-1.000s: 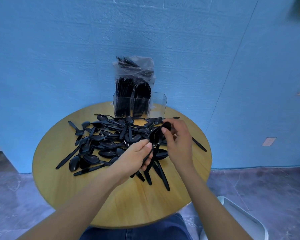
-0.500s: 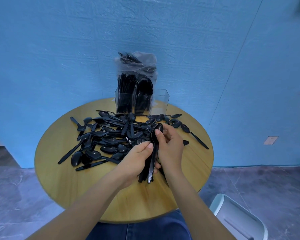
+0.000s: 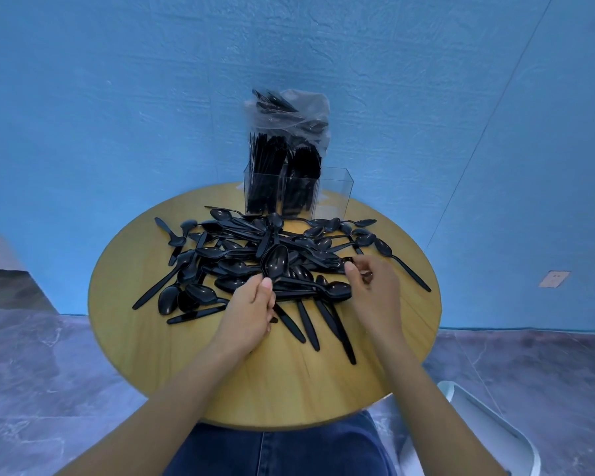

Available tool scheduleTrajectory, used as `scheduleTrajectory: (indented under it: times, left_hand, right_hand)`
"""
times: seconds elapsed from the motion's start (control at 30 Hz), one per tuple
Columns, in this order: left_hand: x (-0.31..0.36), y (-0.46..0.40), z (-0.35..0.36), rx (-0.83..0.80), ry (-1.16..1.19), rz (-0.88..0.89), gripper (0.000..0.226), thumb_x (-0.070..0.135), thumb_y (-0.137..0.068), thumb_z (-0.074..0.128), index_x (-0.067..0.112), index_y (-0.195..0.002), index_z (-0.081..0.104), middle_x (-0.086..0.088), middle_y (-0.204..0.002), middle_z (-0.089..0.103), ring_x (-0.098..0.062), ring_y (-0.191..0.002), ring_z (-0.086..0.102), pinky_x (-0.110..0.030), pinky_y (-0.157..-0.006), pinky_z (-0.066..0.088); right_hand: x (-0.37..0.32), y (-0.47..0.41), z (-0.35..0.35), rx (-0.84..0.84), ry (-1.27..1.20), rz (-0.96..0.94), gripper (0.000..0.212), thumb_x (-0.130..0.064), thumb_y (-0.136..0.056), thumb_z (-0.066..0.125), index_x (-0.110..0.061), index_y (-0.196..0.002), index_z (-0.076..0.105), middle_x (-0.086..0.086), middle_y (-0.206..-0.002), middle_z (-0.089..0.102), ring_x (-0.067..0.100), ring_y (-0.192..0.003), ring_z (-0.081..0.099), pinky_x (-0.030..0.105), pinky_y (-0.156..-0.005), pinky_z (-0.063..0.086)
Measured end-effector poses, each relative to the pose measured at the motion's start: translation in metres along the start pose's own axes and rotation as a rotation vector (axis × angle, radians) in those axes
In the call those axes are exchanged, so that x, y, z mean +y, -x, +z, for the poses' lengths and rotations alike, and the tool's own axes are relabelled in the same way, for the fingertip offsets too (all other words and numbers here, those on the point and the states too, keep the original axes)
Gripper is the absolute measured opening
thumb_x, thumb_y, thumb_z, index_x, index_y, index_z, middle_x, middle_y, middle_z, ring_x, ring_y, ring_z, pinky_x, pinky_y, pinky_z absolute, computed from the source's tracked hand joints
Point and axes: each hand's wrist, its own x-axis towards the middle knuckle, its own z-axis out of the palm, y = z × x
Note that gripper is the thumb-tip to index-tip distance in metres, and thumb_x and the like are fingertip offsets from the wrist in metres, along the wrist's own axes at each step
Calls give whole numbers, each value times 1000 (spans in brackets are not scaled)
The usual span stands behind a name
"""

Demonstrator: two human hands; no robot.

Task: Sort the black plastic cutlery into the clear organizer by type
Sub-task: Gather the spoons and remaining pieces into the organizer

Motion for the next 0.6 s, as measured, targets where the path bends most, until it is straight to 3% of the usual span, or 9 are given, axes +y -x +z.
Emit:
scheduleTrajectory:
  times: [0.1,0.17,0.3,0.43,0.6]
  left_hand:
    - [-4,-1,3,1,-9,45,34,26,-102,29,9,-76,40,3,-61,39,-3,-47,35,-21,-48,35]
    - [-6,0,5,-3,-24,82,34,27,-102,29,9,-76,41,4,-61,40,-1,-46,35,-21,-48,34]
    - [-10,1,2,33,44,100,35,27,-102,29,8,-76,42,2,-63,41,-2,-48,37,-20,-47,34]
    - [-12,2,2,44,45,122,34,28,-102,29,10,-77,43,2,-65,43,-3,-50,38,-21,-48,35]
    - [-11,3,1,75,71,108,35,27,-102,29,9,-77,43,3,-59,42,-6,-49,37,-25,-50,35]
  right_hand:
    - [10,7,0,-133,96,102,43,-44,-91,53,-16,-122,56,2,-115,56,20,-113,49,41,-95,45]
    - [10,12,3,-175,156,74,46,-44,-91,54,-15,-127,52,2,-121,55,19,-117,49,39,-97,44]
    - [6,14,6,-159,191,55,31,-30,-92,58,-20,-122,56,-5,-119,60,12,-110,54,31,-91,45]
    - [7,15,1,-35,-77,102,17,-15,-89,63,-20,-105,61,-11,-98,59,7,-97,53,16,-73,36]
    - [11,16,-5,111,-349,104,11,-8,-85,66,-14,-94,63,-3,-91,64,13,-88,60,12,-72,44]
